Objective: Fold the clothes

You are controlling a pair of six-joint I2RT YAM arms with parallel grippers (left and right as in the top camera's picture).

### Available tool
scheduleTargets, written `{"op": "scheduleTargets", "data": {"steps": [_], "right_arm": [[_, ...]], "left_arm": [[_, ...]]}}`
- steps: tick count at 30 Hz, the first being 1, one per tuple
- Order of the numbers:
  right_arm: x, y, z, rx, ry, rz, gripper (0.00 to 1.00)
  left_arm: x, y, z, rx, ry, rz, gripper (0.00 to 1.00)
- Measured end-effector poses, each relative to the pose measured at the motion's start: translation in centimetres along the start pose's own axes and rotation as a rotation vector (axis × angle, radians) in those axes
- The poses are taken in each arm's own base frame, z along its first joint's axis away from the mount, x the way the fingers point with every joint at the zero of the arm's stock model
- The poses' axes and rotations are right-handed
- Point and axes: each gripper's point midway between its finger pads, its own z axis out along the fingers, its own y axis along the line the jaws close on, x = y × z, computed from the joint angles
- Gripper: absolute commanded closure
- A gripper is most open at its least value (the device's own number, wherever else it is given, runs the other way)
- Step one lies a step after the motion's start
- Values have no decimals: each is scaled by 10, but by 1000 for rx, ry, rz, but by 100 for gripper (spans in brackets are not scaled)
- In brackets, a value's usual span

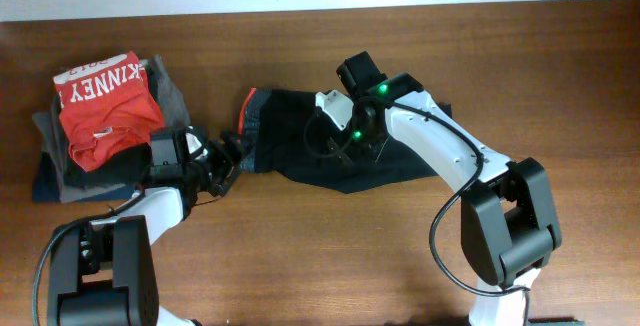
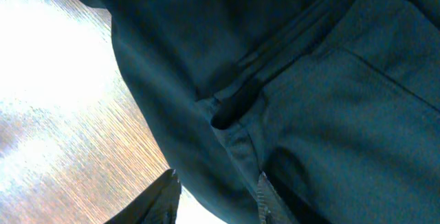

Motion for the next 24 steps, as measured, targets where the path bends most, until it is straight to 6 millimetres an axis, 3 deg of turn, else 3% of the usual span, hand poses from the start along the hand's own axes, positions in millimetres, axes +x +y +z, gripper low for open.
{"op": "scheduleTargets", "data": {"steps": [10,13,14,19,24], "right_arm": [[6,1,0,-6,22,7,62],[7,1,0,-1,29,14,63],[9,-1,0,12,36,23,64],[15,-24,-8,144,59,102,62],[17,-58,-46,246,-10,207,59]], "left_arm": [[-12,7,12,-36,-82,33,52],[-11,6,19,-35,-88,52,94],[-10,10,21,-50,-89,51,100],[-10,16,23,-57,-92,62,100],[-23,23,15,-57,-121,104,100]]}}
